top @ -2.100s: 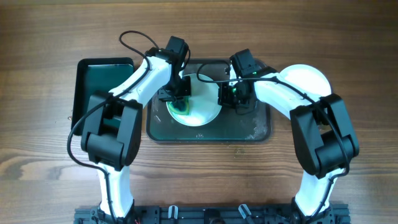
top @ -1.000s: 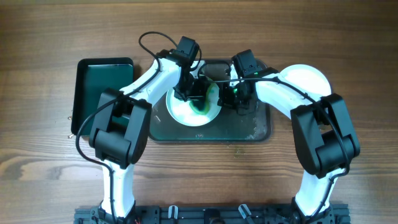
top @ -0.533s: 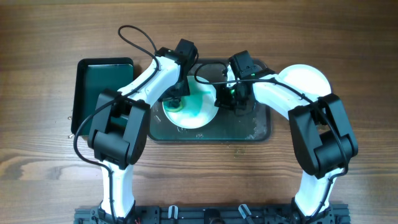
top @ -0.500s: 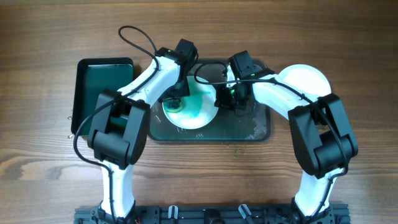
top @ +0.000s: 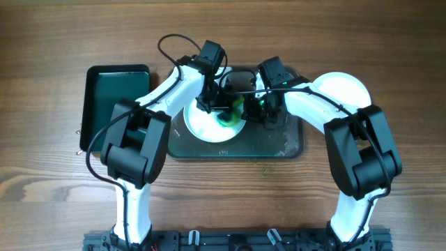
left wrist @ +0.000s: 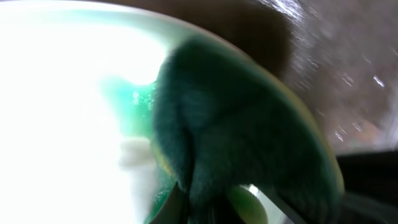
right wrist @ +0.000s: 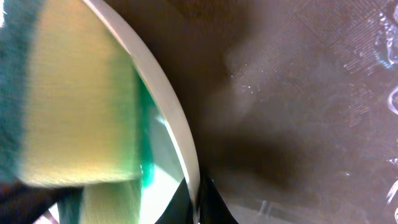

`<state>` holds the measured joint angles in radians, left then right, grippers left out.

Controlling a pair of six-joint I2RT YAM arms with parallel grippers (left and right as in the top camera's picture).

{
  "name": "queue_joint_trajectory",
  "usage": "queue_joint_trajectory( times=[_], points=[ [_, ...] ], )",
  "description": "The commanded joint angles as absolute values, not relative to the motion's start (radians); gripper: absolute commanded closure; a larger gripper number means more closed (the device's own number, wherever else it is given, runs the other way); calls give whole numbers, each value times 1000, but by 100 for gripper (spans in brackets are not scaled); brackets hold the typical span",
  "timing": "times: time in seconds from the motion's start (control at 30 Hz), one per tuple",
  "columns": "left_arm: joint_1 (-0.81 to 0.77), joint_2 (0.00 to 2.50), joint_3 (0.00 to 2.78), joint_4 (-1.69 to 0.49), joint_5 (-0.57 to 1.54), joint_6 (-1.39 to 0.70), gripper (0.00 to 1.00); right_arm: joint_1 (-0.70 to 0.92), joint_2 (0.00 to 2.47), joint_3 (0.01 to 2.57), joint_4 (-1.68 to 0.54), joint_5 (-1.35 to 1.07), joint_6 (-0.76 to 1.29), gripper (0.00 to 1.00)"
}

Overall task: Clean dirty plates on tray and stack at the side
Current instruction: 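Scrub the third plate with the sponge in the left gripper, then lift the third plate with the right gripper and stack it on the pile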

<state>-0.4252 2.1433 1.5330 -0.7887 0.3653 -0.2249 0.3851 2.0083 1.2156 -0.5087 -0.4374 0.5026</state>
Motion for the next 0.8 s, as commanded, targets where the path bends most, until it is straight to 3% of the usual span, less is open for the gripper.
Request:
queue_joint_trajectory(
  times=[0.0, 0.07, 0.2, 0.37, 0.43, 0.77],
  points=[
    [-372, 2158, 1533, -806, -144, -435, 96, 382, 2046, 1182, -524, -398, 500, 96],
    [-348, 2158, 1575, -914, -273, -466, 96, 382, 2046, 1182, -524, -398, 500, 96],
    [-306, 2133, 1685, -1095, -295, -480, 96, 382, 2044, 1183, -524, -398, 499, 96],
    [-251, 2080, 1807, -1213, -52, -363, 96, 383, 1960, 1184, -590, -281, 488, 96],
    [-239, 2066, 1807, -1213, 31, -340, 96, 395, 1888, 1184, -642, -169, 469, 96],
    [-240, 2067, 1806, -1205, 42, -344, 96, 617, 1543, 1184, -839, 636, 473, 96]
  ],
)
